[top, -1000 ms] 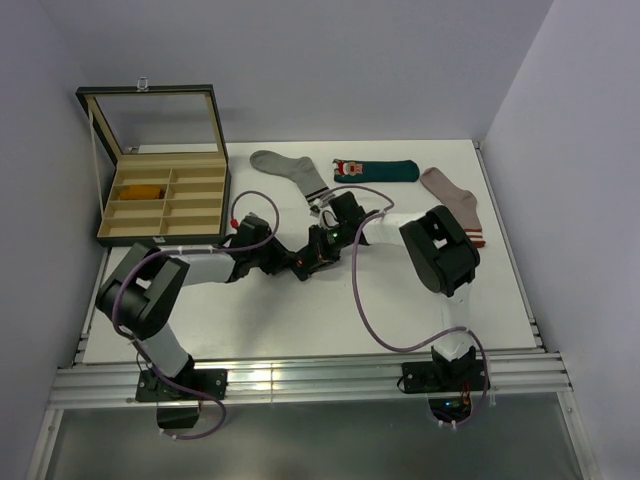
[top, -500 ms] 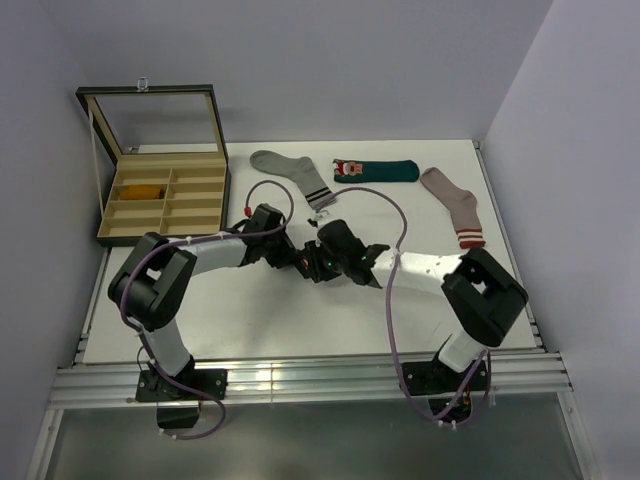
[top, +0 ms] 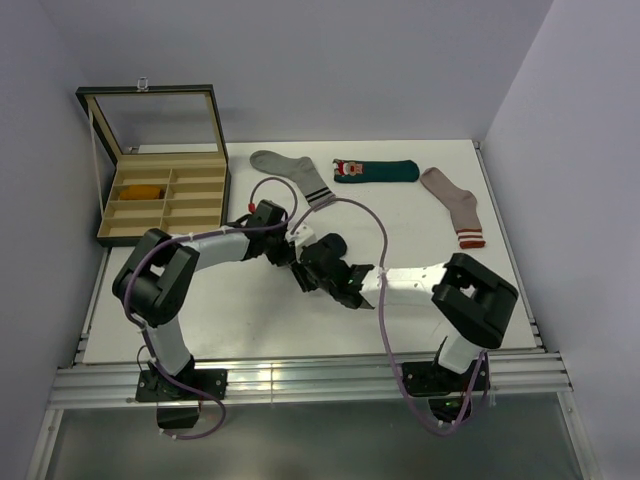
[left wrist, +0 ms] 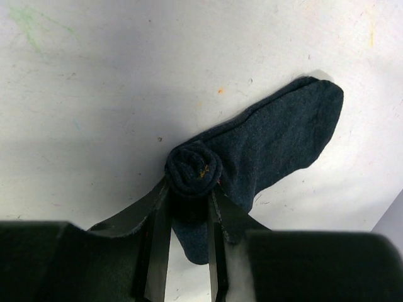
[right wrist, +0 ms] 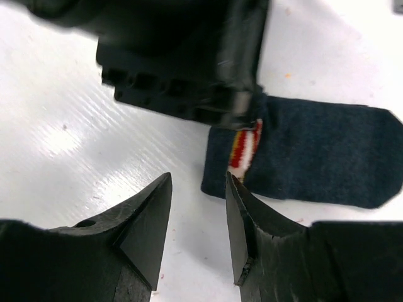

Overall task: Roll the socks
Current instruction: Roll the sock at the center of the board.

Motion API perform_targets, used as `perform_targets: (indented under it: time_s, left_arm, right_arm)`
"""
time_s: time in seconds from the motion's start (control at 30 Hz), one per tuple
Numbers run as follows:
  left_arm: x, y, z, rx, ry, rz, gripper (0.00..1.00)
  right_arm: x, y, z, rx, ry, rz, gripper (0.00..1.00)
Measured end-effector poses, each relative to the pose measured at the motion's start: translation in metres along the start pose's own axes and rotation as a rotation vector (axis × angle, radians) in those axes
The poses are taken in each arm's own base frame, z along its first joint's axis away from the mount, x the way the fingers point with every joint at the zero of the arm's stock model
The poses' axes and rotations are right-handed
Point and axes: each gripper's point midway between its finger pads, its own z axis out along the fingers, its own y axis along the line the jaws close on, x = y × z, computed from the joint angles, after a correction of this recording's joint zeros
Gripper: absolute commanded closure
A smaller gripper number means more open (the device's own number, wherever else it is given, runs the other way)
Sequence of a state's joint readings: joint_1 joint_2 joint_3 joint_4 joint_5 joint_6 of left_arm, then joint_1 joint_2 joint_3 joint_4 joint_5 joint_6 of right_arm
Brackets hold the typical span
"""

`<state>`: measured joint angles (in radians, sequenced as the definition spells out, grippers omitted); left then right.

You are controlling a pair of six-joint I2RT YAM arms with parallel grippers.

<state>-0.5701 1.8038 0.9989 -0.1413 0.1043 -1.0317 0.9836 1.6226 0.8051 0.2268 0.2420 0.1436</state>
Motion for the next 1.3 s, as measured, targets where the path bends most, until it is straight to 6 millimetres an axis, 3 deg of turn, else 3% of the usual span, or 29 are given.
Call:
perform_targets:
  time_s: [0.23, 0.9, 1.13, 1.3]
  left_arm:
    - [0.000, -0.001, 0.001, -0.004, 0.016, 0.024, 0.89]
    - [0.000, -0.004, 0.003, -0.005, 0.039, 0.064, 0.90]
    - [0.000, -0.005, 0.003, -0.005, 0.045, 0.071, 0.90]
    - [-0.001, -0.006, 0.005, -0.005, 0.052, 0.087, 0.90]
  right_arm:
    - [0.023, 0.002, 0.018, 0.065, 0.048, -0.100, 0.53]
    - [0.012, -0.005, 0.019, 0.148, 0.024, -0.143, 0.48]
    - [0.024, -0.010, 0.033, 0.190, 0.058, -0.166, 0.52]
    - [0.026, -0.017, 0.038, 0.242, 0.075, -0.179, 0.62]
